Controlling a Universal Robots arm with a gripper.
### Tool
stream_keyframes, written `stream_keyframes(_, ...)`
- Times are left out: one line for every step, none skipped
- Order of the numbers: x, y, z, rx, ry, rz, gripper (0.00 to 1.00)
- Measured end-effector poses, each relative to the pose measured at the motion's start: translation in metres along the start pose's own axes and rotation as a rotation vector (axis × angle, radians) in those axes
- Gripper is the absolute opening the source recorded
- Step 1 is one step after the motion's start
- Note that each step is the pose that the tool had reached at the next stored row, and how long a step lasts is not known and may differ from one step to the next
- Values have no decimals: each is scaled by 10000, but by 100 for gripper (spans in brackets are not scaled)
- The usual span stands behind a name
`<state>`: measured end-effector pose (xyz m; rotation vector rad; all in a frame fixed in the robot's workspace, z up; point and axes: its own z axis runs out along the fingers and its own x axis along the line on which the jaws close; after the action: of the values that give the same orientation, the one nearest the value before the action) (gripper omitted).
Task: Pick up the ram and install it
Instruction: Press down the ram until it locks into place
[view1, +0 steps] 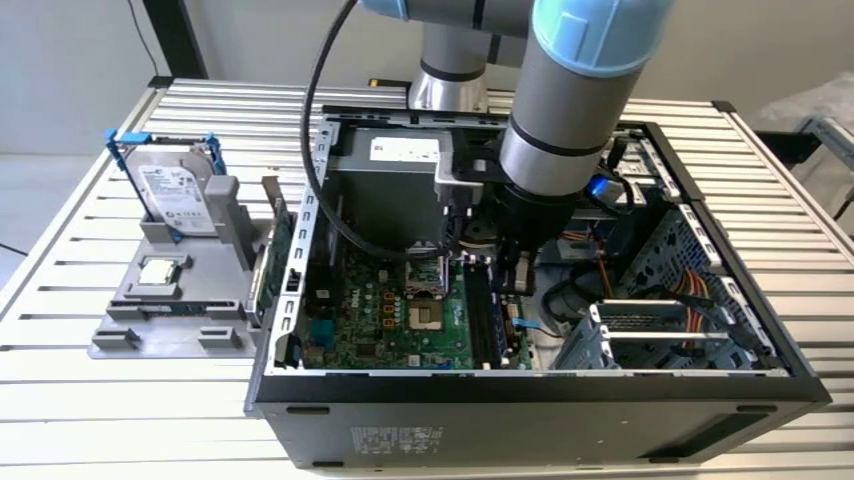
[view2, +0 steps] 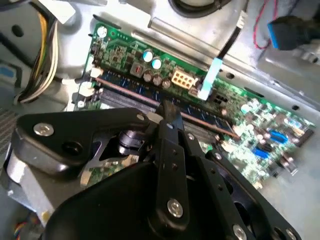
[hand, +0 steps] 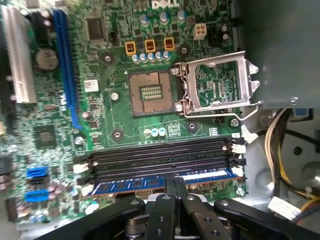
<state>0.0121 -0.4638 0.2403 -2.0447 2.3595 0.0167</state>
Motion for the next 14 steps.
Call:
stream_keyframes(-1,0,-46,-1,2,-1,0)
stream_keyframes(-2,0,-92,0,0,0,0)
stream_keyframes(-2,-1,-136,0,3,-1,0)
stream_keyframes(-3,-1,-182,0,1,-1,0)
stream_keyframes(-4,-1,-224,-1,3,-1,0)
stream_keyframes(-5,-1,-264,0,2,-1,0)
stream_keyframes(-6,-2,-296,0,1,-1,0)
stream_keyframes(-6,-2,-324,0,3,-1,0)
stream_keyframes(-7,-2,-341,0,2,-1,0)
stream_keyframes(-7,-2,-352,0,2,-1,0)
stream_keyframes(-7,-2,-360,0,2,-1,0)
stream_keyframes(-7,-2,-364,0,1,-1,0)
stream_keyframes(-8,-2,-365,0,-2,-1,0)
stream_keyframes(-8,-2,-365,0,-2,-1,0)
